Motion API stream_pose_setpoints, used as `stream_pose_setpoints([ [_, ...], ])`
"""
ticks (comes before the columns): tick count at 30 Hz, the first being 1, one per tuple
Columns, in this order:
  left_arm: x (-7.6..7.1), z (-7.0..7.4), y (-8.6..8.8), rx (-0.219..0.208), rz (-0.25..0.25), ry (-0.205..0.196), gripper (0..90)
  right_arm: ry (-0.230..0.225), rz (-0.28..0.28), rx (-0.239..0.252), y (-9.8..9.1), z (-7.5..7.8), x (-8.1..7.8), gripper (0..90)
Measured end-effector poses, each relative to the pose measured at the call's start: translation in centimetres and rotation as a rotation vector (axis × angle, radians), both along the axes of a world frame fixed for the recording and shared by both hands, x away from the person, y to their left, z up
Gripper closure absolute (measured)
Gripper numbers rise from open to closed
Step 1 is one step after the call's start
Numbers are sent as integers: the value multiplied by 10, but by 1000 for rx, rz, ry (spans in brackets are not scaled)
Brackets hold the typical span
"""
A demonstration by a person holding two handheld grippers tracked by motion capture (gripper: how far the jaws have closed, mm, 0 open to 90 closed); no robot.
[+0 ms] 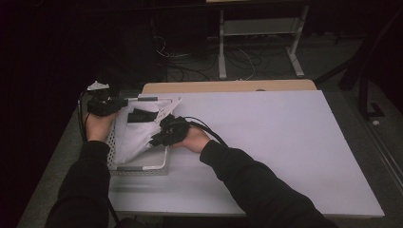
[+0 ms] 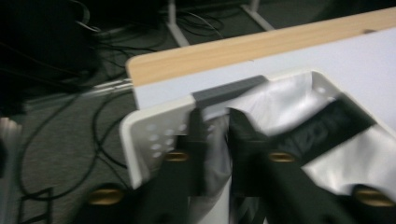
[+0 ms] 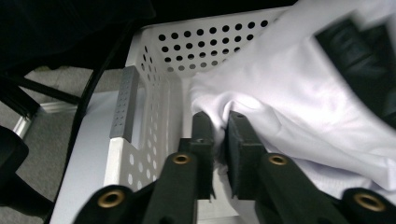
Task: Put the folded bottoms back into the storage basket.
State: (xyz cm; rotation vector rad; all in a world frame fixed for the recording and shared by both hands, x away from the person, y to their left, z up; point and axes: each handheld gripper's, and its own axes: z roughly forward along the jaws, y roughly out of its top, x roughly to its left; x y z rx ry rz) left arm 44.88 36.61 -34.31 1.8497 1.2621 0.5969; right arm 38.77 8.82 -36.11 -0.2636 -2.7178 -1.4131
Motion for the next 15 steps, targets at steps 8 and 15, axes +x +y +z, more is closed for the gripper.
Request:
stream_pose_setpoints([
  [8,-1,2,-6,-38,-20,-6,506,31,-37,47,-8,7,2,525],
  [15,-8,2,-20,-81,-98,-3,408,17,-77,65,-29,11,5,427],
])
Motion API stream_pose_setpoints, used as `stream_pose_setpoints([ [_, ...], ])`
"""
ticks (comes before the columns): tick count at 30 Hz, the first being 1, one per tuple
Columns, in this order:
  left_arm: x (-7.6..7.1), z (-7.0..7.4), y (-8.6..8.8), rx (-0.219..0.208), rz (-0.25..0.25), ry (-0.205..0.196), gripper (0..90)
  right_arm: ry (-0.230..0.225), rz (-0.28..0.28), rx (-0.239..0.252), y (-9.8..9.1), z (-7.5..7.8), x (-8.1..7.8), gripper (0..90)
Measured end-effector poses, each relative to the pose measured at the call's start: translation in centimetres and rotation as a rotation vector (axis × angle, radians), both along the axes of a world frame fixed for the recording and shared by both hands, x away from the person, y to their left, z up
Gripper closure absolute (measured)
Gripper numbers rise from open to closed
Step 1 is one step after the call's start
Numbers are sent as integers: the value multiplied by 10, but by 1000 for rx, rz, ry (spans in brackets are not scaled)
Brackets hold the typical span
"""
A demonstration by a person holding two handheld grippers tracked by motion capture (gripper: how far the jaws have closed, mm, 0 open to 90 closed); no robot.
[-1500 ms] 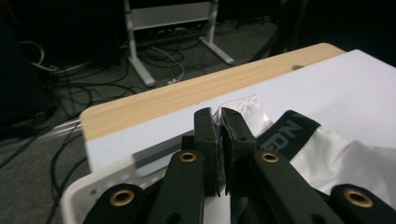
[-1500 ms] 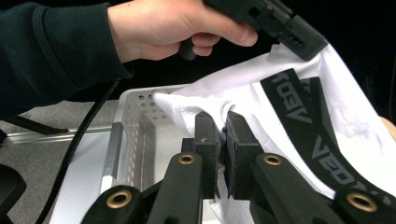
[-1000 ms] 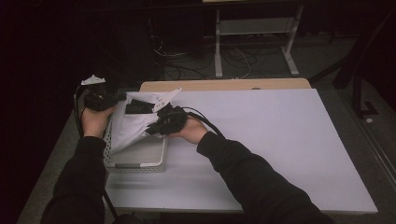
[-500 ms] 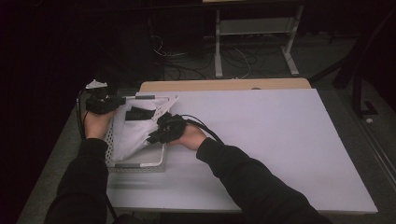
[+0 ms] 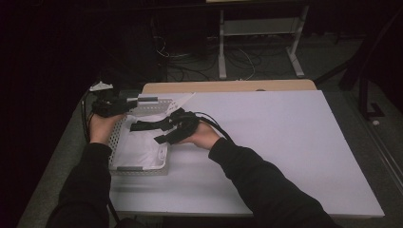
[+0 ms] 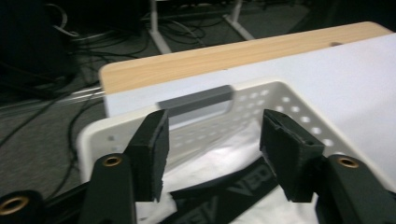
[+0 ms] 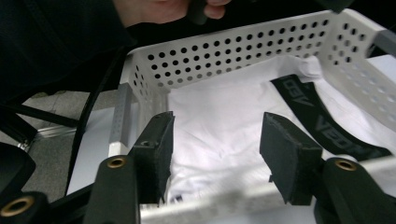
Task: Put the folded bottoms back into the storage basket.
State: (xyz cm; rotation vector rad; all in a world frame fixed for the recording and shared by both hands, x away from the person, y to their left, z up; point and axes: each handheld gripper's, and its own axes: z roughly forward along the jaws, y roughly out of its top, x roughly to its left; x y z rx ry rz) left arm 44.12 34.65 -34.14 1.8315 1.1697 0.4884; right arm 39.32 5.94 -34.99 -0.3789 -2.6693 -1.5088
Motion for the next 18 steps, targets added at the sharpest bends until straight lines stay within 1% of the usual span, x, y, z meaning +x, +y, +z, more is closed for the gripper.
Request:
stream_pose_setpoints([
  [2,-3,0,-6,-13,-32,-8,363,-5,-11,6,-8,0,0,412],
  [3,-5,1,-9,-19,-48,-6,343,-8,-20,10,-13,0,1,403],
  [6,-12,3,-20,-21,-84,-10,304,-10,-41,25,-26,0,1,387],
  [9,-19,6,-30,-24,-118,-22,277,-21,-50,30,-39,-1,1,366],
  [12,-25,7,-39,-29,-144,-27,256,-31,-74,49,-52,0,0,344],
  [13,-26,7,-42,-30,-154,-29,248,-33,-81,43,-55,1,1,332],
  [16,-32,7,-51,-59,-185,-24,225,-64,-106,22,-65,2,0,314],
  [17,-34,7,-54,-64,-195,-26,207,-81,-114,24,-69,3,-1,312],
  [18,-37,7,-58,-64,-201,-23,193,-84,-115,32,-73,3,-2,308],
])
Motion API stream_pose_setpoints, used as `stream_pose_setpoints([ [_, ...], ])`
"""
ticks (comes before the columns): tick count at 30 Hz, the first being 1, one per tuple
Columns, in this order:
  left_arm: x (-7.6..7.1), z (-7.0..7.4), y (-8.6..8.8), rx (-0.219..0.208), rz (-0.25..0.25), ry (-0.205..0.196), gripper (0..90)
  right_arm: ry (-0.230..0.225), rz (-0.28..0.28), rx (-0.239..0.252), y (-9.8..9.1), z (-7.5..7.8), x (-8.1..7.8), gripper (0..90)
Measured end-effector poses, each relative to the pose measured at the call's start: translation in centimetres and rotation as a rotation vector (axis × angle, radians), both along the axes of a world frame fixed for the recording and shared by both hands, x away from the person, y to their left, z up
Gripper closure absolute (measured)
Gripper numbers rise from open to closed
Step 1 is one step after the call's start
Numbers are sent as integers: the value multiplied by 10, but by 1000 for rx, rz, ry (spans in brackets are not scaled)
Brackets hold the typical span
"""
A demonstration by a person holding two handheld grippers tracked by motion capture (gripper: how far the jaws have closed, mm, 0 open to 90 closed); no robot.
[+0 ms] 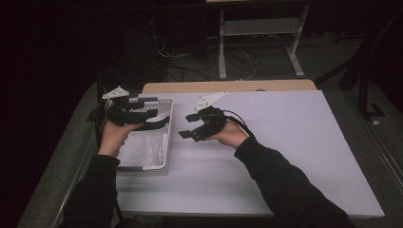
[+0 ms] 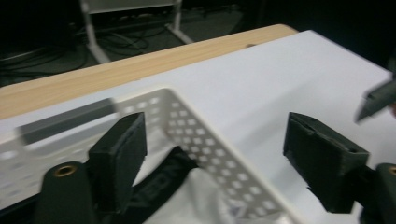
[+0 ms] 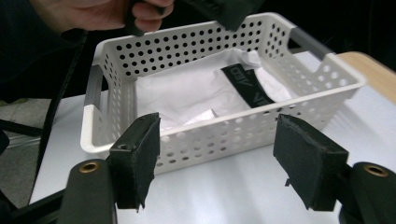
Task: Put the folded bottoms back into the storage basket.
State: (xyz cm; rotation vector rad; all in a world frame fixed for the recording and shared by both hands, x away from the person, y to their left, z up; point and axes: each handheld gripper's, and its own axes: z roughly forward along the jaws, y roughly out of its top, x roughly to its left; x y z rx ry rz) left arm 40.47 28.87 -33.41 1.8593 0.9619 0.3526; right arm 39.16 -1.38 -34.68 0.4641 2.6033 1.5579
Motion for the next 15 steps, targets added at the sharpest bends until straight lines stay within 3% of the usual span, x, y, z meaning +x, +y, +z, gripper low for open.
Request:
stream_pose_setpoints([
  [8,-22,0,-25,-1,-88,-16,128,-3,-40,21,-39,0,-3,190],
  [15,-39,-7,-44,-31,-144,-20,24,-20,-136,57,-84,-4,-8,133],
])
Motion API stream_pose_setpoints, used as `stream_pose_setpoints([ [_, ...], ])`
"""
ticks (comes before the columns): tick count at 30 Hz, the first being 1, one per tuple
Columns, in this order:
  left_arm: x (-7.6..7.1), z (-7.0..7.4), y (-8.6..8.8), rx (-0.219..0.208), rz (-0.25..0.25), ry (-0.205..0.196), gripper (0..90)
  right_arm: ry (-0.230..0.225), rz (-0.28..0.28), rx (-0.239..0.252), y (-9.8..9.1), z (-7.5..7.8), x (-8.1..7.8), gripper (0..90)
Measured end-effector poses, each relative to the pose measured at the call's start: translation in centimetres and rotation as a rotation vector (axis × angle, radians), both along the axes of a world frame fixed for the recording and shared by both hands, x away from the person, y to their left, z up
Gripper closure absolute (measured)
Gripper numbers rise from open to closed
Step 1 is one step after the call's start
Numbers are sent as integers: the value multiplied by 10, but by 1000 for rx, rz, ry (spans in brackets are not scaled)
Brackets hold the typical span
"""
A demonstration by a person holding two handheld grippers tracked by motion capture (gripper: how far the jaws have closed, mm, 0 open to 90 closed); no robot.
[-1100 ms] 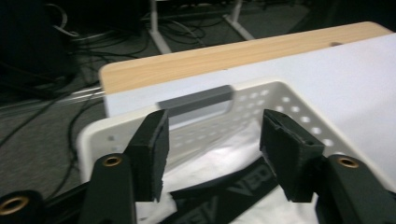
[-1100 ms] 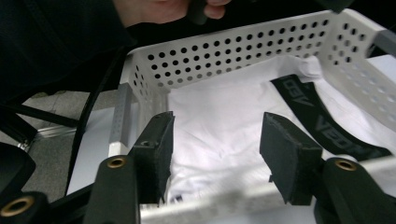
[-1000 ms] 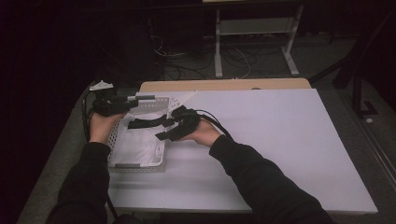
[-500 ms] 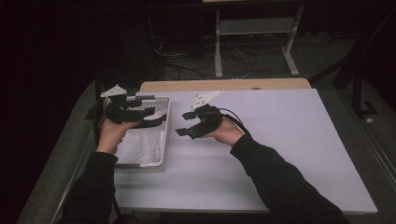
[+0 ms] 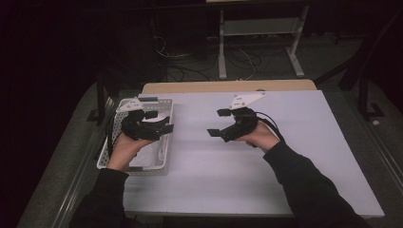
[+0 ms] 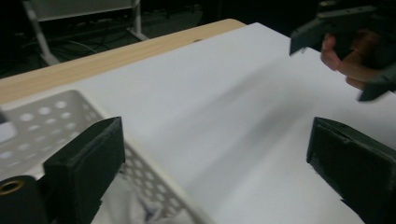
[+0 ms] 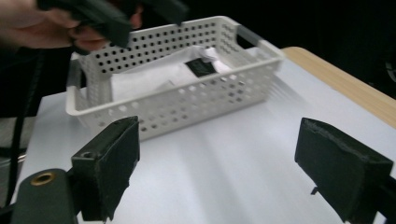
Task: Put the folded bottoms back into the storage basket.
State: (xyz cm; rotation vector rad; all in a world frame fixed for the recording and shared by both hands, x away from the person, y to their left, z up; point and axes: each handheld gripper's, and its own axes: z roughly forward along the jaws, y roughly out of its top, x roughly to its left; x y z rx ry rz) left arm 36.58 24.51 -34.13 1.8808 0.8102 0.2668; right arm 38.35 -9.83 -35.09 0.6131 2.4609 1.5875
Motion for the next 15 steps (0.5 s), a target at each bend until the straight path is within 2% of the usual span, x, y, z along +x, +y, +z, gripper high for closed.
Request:
stream_pose_setpoints([
  [3,-5,-3,-6,-5,-21,2,6,3,-34,6,-19,-2,-3,104],
  [9,-16,-8,-16,-24,-57,-2,0,2,-84,-17,-49,-10,-13,32],
  [15,-33,-15,-28,-18,-103,2,0,14,-124,-23,-75,-17,-27,24],
])
